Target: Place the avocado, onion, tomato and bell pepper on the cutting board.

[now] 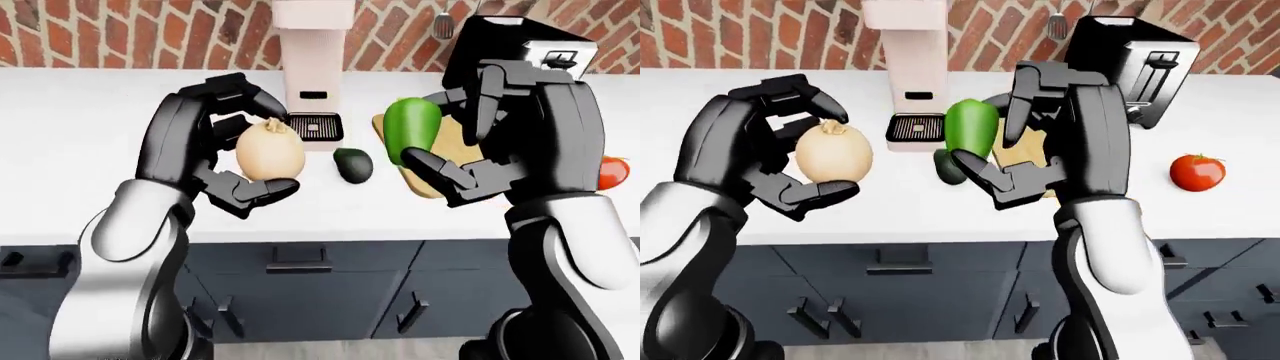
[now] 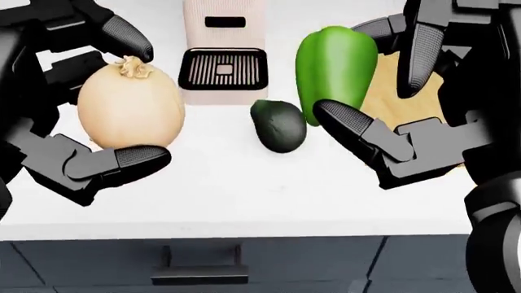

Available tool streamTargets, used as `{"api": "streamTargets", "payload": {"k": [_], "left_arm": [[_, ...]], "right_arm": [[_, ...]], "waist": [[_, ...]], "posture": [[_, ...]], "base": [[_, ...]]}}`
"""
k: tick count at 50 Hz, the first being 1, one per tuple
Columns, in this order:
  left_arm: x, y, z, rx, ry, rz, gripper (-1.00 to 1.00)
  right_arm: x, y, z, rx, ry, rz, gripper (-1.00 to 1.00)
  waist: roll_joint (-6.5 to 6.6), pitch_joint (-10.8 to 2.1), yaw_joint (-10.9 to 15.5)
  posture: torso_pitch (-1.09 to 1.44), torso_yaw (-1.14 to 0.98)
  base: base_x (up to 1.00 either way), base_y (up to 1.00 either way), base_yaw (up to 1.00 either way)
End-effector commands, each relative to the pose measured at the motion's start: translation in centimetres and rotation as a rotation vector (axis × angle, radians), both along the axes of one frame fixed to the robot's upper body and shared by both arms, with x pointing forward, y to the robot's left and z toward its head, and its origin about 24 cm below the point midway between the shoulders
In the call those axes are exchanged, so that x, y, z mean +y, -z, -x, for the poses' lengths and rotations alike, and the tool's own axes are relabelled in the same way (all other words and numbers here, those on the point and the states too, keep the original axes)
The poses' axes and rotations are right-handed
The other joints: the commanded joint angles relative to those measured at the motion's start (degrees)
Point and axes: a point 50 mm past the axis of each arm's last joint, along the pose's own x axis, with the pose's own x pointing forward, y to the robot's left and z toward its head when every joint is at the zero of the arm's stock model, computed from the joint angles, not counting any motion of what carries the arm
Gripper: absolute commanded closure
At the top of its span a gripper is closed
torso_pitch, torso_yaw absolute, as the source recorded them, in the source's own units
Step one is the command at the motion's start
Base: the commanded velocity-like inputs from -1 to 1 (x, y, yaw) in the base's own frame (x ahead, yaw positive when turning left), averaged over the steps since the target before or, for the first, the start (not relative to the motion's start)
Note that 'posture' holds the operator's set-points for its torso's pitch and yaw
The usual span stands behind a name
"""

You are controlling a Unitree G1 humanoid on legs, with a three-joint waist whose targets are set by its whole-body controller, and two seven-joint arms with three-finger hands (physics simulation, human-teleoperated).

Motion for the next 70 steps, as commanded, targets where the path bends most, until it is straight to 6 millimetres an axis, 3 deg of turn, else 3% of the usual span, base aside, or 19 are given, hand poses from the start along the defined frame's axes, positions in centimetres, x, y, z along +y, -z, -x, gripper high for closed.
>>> {"api": "streamTargets", "payload": {"k": [1,19,21,24,25,29,32,35,36,39,41,42,44,51,53,63,67,68,70], "left_arm": [[0.4,-1.2,0.1,-0.081,-0.036,0.004,0.79],[1.0,-1.7,0.6,-0.092,-0.043,0.0,0.78],[1.2,-1.7,0.8,-0.092,-0.047,0.0,0.76],[0.7,-1.5,0.3,-0.092,-0.048,-0.001,0.78],[0.8,-1.5,0.4,-0.093,-0.048,-0.001,0.78],[1.3,-1.7,1.1,-0.092,-0.048,0.002,0.77],[1.2,-1.6,1.0,-0.091,-0.049,0.001,0.78],[1.3,-1.6,1.1,-0.09,-0.049,0.0,0.76],[1.1,-1.5,0.7,-0.09,-0.049,0.0,0.76],[0.7,-1.4,0.2,-0.091,-0.049,-0.001,0.76],[0.8,-1.4,0.3,-0.092,-0.052,-0.001,0.76],[0.9,-1.5,0.5,-0.094,-0.052,-0.001,0.76],[1.0,-1.6,0.6,-0.095,-0.052,-0.003,0.76],[1.2,-1.8,0.7,-0.098,-0.051,-0.004,0.76],[1.1,-1.8,0.7,-0.099,-0.05,-0.005,0.76],[0.8,-1.6,0.4,-0.098,-0.05,-0.004,0.76],[0.7,-1.6,0.3,-0.099,-0.049,-0.004,0.76],[0.8,-1.6,0.4,-0.099,-0.051,-0.005,0.76],[0.7,-1.6,0.4,-0.1,-0.048,-0.005,0.76]], "right_arm": [[0.5,-1.1,0.5,-0.082,-0.027,0.003,1.0],[0.8,-1.4,0.3,-0.087,-0.036,0.018,1.0],[0.8,-1.3,0.3,-0.085,-0.035,0.022,1.0],[0.8,-1.2,0.3,-0.085,-0.03,0.029,1.0],[0.9,-1.2,0.3,-0.085,-0.033,0.033,1.0],[0.8,-1.2,0.4,-0.082,-0.04,0.013,1.0],[0.8,-1.1,0.4,-0.08,-0.039,0.018,1.0],[0.9,-1.1,0.5,-0.086,-0.039,0.025,1.0],[1.0,-1.2,0.5,-0.09,-0.037,0.048,1.0],[1.1,-1.1,0.3,-0.084,-0.039,0.052,1.0],[1.1,-1.0,0.4,-0.078,-0.044,0.05,1.0],[1.2,-1.1,0.4,-0.078,-0.047,0.054,1.0],[1.2,-1.2,0.3,-0.078,-0.047,0.057,1.0],[1.2,-1.2,0.1,-0.083,-0.045,0.063,1.0],[1.2,-1.2,0.3,-0.088,-0.046,0.059,1.0],[1.3,-1.1,0.1,-0.08,-0.051,0.053,1.0],[1.2,-1.1,0.2,-0.081,-0.05,0.053,1.0],[1.2,-1.0,0.2,-0.08,-0.05,0.054,1.0],[1.1,-1.1,0.3,-0.088,-0.042,0.055,1.0]], "waist": [[0.48,-1.12,0.3],[5.42,-1.92,-0.1],[4.52,-2.02,-0.2],[-1.2,0.12,-0.1],[0.7,0.48,0.1],[1.89,-1.27,-0.7],[8.09,-0.19,-1.5],[7.12,-0.54,-1.1],[5.0,0.78,-0.6],[1.15,-0.32,-0.3],[2.58,-0.37,-0.4],[2.72,-2.31,-0.8],[2.74,-0.32,-0.7],[5.1,0.18,-1.0],[6.65,-1.22,-1.8],[4.3,-0.84,-0.8],[-0.72,-1.55,-0.4],[1.72,-0.96,-1.1],[0.47,-0.22,-1.0]], "posture": [[0.0,0.0],[0.0,0.0],[0.0,0.0],[0.0,0.0],[0.0,0.0],[0.0,0.0],[0.0,0.0],[0.0,0.0],[0.0,0.0],[0.0,0.0],[0.0,0.0],[0.0,0.0],[0.0,0.0],[0.0,0.0],[0.0,0.0],[0.0,0.0],[0.0,0.0],[0.0,0.0],[0.0,0.0]], "base": [[0.04,-0.53,0.0],[0.04,-0.44,0.0],[0.04,-0.16,0.0],[0.0,0.0,0.0],[0.0,0.0,0.0],[0.0,-0.04,0.0],[0.06,-0.41,0.0],[0.07,-0.21,0.0],[0.0,0.0,0.0],[0.0,0.0,0.0],[0.0,0.0,0.0],[0.24,0.0,0.0],[0.23,0.0,0.0],[0.22,0.0,0.0],[0.0,0.0,0.0],[0.17,0.0,0.0],[0.23,0.0,0.0],[0.23,0.0,0.0],[0.14,0.0,0.0]]}}
